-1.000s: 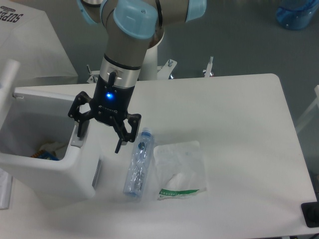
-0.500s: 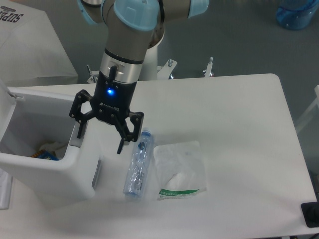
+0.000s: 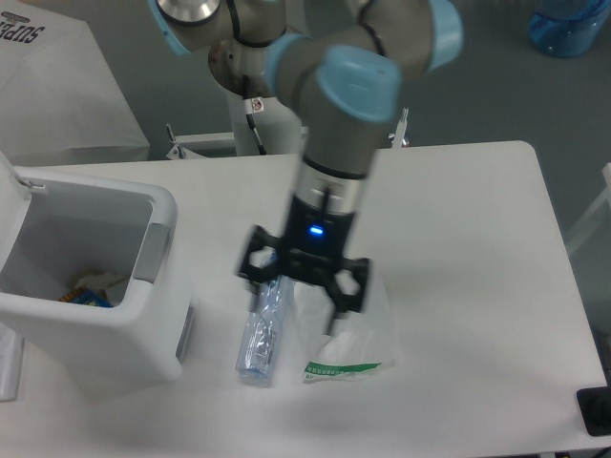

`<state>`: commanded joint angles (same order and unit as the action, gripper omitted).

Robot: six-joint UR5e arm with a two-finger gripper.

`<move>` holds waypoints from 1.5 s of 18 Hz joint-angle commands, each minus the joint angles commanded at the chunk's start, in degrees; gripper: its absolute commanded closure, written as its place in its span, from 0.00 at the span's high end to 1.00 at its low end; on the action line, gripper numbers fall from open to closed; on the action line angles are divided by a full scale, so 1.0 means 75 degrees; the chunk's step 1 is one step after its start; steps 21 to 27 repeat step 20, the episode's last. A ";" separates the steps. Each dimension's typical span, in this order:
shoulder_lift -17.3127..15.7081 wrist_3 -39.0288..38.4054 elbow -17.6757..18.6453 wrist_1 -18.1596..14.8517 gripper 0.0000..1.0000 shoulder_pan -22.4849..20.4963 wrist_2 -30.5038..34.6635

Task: Open the trash can

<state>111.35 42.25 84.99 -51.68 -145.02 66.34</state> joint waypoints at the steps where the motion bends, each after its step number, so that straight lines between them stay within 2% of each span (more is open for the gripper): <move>1: 0.0117 0.0339 -0.0012 -0.0012 1.00 0.0000 0.0339; 4: 0.0457 0.0974 -0.0315 -0.0187 1.00 0.0011 0.1499; 6: 0.0726 0.1232 -0.0876 -0.0770 1.00 0.0012 0.1876; 9: 0.1090 0.1781 -0.1849 -0.1930 1.00 0.0000 0.2041; 11: 0.1289 0.2449 -0.2097 -0.2354 1.00 0.0058 0.2519; 13: 0.1313 0.2674 -0.2098 -0.2391 1.00 0.0163 0.2931; 20: 0.1337 0.2687 -0.1888 -0.2356 1.00 0.0339 0.3341; 27: 0.1337 0.2687 -0.1888 -0.2356 1.00 0.0339 0.3341</move>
